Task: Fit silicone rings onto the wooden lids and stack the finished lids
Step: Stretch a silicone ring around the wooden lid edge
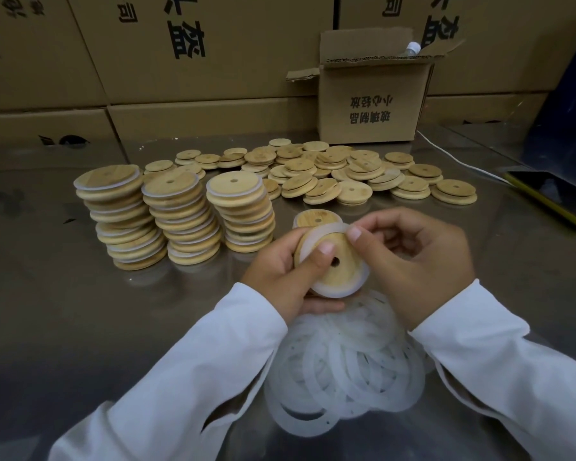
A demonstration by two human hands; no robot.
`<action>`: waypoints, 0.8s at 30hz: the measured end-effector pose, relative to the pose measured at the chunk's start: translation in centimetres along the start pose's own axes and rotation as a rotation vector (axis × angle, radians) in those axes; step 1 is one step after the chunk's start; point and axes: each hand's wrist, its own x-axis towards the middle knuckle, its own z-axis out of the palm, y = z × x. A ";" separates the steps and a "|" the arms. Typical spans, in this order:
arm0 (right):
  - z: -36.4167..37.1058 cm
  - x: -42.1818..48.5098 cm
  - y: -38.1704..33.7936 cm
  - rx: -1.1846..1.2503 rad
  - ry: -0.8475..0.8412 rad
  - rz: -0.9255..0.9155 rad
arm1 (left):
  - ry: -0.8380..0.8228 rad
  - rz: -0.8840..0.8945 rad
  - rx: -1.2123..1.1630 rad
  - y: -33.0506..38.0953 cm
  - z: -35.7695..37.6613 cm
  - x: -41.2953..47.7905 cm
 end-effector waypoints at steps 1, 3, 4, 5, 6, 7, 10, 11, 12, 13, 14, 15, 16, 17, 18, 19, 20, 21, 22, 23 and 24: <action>0.0 0.0 0.0 0.005 0.002 0.002 | -0.002 -0.004 -0.005 0.0 0.0 0.0; 0.1 0.1 0.1 0.015 0.010 0.004 | -0.015 -0.016 -0.006 0.0 0.0 0.0; 0.1 0.1 0.1 0.016 0.020 -0.001 | -0.024 -0.024 -0.007 0.0 0.0 0.0; 0.1 0.1 0.1 0.015 0.031 -0.008 | -0.031 -0.030 -0.012 0.0 -0.1 0.0; 0.1 0.2 0.1 0.013 0.039 -0.014 | -0.036 -0.035 -0.020 0.0 -0.1 0.0; 0.1 0.2 0.1 0.013 0.044 -0.016 | -0.037 -0.039 -0.030 0.1 -0.1 0.0; 0.2 0.2 0.2 0.018 0.032 0.000 | -0.039 -0.052 -0.071 0.2 -0.1 0.0; 0.2 0.2 0.2 0.025 0.024 0.012 | -0.041 -0.053 -0.080 0.2 -0.1 0.0; 0.2 0.2 0.3 0.036 0.019 0.024 | -0.041 -0.053 -0.085 0.2 -0.1 0.0; 0.2 0.2 0.3 0.046 0.017 0.035 | -0.041 -0.051 -0.085 0.2 -0.1 0.0; 0.2 0.2 0.4 0.052 0.018 0.045 | -0.038 -0.047 -0.083 0.2 -0.1 0.0; 0.2 0.2 0.4 0.053 0.021 0.051 | -0.034 -0.042 -0.080 0.2 -0.1 0.0; 0.2 0.2 0.4 0.047 0.024 0.053 | -0.026 -0.034 -0.075 0.2 0.0 0.0; 0.2 0.2 0.4 0.038 0.025 0.052 | -0.015 -0.025 -0.070 0.2 0.0 0.0; 0.2 0.3 0.5 0.027 0.025 0.049 | -0.004 -0.017 -0.064 0.1 0.1 0.0; 0.2 0.3 0.5 0.018 0.023 0.047 | 0.007 -0.012 -0.061 0.1 0.1 0.0; 0.1 0.3 0.5 0.011 0.021 0.046 | 0.017 -0.011 -0.059 0.0 0.1 0.0; 0.1 0.3 0.5 0.006 0.019 0.047 | 0.030 -0.012 -0.057 0.0 0.1 0.1; 0.1 0.3 0.5 0.003 0.016 0.049 | 0.045 -0.013 -0.054 0.0 0.1 0.1; 0.1 0.4 0.6 0.005 0.012 0.053 | 0.063 -0.015 -0.051 0.0 0.1 0.2; 0.0 0.4 0.6 0.010 0.006 0.059 | 0.080 -0.017 -0.050 0.0 0.1 0.2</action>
